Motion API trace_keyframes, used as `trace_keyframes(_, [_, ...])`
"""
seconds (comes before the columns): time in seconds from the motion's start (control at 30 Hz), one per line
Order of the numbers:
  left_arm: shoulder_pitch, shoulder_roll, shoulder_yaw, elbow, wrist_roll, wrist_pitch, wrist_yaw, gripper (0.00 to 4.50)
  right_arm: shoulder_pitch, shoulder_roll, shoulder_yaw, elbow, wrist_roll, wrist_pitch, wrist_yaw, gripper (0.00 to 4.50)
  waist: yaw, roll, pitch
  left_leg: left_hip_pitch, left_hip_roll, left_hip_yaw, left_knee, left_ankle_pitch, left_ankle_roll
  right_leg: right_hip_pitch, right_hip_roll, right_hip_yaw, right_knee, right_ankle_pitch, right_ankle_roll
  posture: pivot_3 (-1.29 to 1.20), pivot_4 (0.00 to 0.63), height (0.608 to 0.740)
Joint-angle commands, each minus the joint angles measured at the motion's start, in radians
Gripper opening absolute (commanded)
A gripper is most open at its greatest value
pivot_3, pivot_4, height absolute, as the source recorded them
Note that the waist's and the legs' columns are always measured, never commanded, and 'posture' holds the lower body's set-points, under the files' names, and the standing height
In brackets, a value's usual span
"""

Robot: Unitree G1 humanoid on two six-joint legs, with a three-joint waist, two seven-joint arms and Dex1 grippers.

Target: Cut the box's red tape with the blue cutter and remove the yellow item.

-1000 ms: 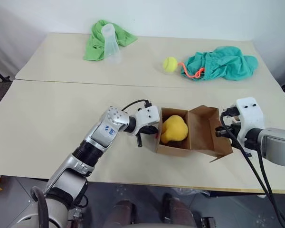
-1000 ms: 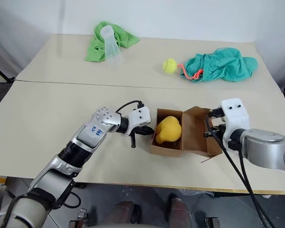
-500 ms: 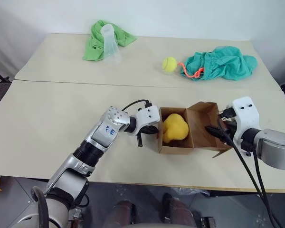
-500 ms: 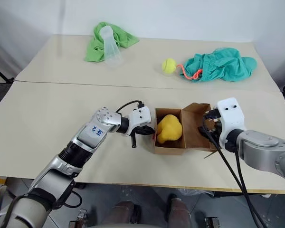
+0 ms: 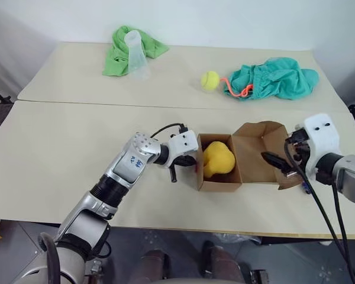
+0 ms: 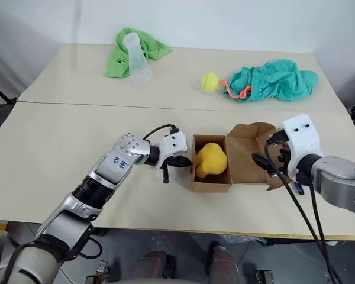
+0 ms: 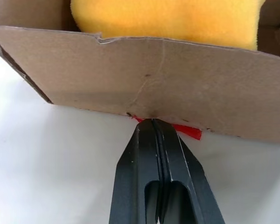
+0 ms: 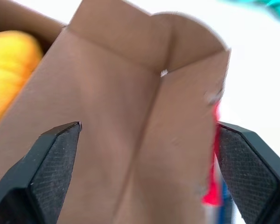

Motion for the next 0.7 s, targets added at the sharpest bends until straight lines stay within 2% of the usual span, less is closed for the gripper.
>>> trace_keyframes(0.03, [-0.009,0.017,0.038,-0.004,-0.003,0.002,0.009,0.00,0.006,-0.003,-0.092,0.011,-0.082,-0.030,0.080,4.48,0.000,0.000,0.000,0.000,0.000,0.000,0.000,0.000,0.000,0.000,0.000,0.000,0.000,0.000,0.000,0.00,0.150,0.740])
trace_keyframes(0.17, [-0.029,0.024,0.084,0.025,-0.021,0.022,0.017,0.00,0.023,0.004,-0.163,0.011,-0.121,-0.037,0.184,4.48,0.000,0.000,0.000,0.001,0.000,0.001,0.000,0.000,0.000,0.000,0.000,0.001,0.001,0.000,0.000,0.00,0.150,0.740])
trace_keyframes(0.4, [-0.138,0.008,0.279,0.057,-0.179,0.126,0.005,0.00,0.239,-0.004,-0.367,-0.078,-0.172,-0.060,0.542,4.48,0.003,0.000,0.000,0.001,-0.001,0.000,0.000,0.000,0.000,0.001,0.000,0.000,0.001,0.000,0.001,0.00,0.150,0.740])
trace_keyframes(0.53, [-0.204,0.001,0.301,0.041,-0.227,0.136,-0.023,0.00,0.332,0.039,-0.462,-0.124,-0.211,-0.110,0.686,4.48,0.001,0.000,0.000,0.003,-0.001,0.000,0.000,0.000,0.001,0.003,0.000,0.001,0.000,0.001,0.002,0.00,0.150,0.740])
trace_keyframes(0.63, [-0.264,-0.024,0.277,0.035,-0.254,0.146,-0.054,0.55,0.400,0.078,-0.518,-0.150,-0.272,-0.165,0.764,4.50,0.004,0.000,0.000,0.004,-0.002,0.000,0.001,0.000,0.001,0.004,0.000,0.001,0.001,0.001,0.002,0.00,0.150,0.740])
trace_keyframes(0.7, [-0.283,-0.031,0.231,0.025,-0.250,0.139,-0.090,1.13,0.424,0.097,-0.534,-0.164,-0.296,-0.186,0.788,4.50,0.002,0.000,0.000,0.004,-0.002,0.000,0.001,0.000,0.001,0.004,0.000,0.002,0.001,0.001,0.002,0.00,0.150,0.740])
